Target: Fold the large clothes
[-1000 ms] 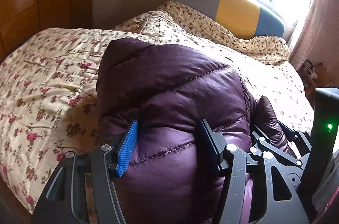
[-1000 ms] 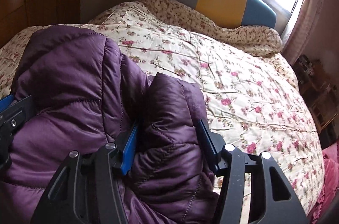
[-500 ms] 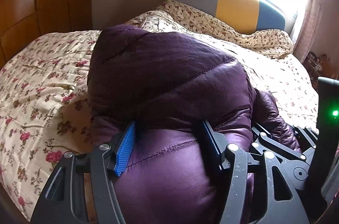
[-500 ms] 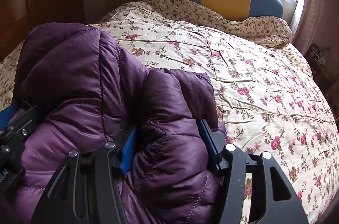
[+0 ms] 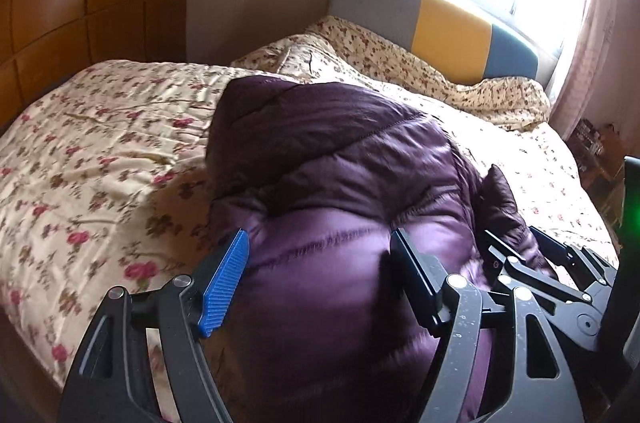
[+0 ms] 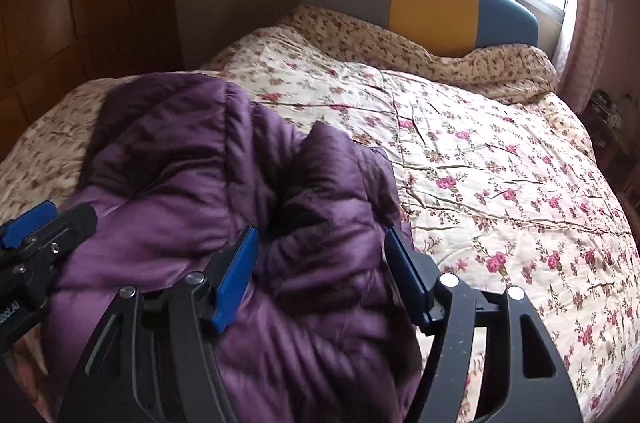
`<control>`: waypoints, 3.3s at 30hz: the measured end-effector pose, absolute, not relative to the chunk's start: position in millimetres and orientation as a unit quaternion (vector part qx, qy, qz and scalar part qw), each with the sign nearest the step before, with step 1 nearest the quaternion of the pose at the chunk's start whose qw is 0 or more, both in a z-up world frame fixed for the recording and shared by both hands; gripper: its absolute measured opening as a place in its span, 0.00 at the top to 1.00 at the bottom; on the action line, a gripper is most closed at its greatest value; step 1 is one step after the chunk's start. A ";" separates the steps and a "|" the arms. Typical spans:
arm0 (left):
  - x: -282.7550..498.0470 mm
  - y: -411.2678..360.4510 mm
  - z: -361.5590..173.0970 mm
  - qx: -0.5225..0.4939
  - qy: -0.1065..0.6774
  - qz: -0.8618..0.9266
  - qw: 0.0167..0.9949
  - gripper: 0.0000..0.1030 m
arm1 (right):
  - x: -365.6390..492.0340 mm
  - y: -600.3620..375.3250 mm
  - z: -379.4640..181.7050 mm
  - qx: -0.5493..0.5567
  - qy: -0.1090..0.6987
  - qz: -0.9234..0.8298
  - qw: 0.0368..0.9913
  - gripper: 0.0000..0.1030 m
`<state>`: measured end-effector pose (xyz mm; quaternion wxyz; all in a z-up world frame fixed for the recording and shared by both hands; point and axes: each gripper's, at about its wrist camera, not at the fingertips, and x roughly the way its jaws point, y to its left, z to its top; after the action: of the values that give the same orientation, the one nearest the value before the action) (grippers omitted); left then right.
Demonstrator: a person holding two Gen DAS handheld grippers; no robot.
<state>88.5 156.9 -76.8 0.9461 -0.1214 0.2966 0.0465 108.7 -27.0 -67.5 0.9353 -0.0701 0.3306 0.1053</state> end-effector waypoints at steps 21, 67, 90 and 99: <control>15.4 116.7 -95.7 -0.105 0.300 0.039 0.947 0.30 | 36.1 -68.0 -83.4 -0.080 0.359 0.132 0.920 0.38; -50.6 126.1 -64.3 -0.133 0.266 0.125 0.946 0.07 | -32.8 -64.8 -43.4 -0.096 0.315 0.119 0.937 0.17; -50.7 117.5 -67.9 -0.104 0.280 0.140 0.944 0.04 | -40.6 -46.7 -47.1 -0.194 0.275 0.107 0.935 0.13; -51.0 110.2 -64.8 -0.098 0.278 0.143 0.945 0.03 | -38.2 -56.1 -44.7 -0.179 0.281 0.103 0.937 0.10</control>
<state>-51.0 110.2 -64.8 0.9449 -0.0978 0.2777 0.1430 -38.2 -56.1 -44.7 0.9371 -0.1791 0.2815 0.1031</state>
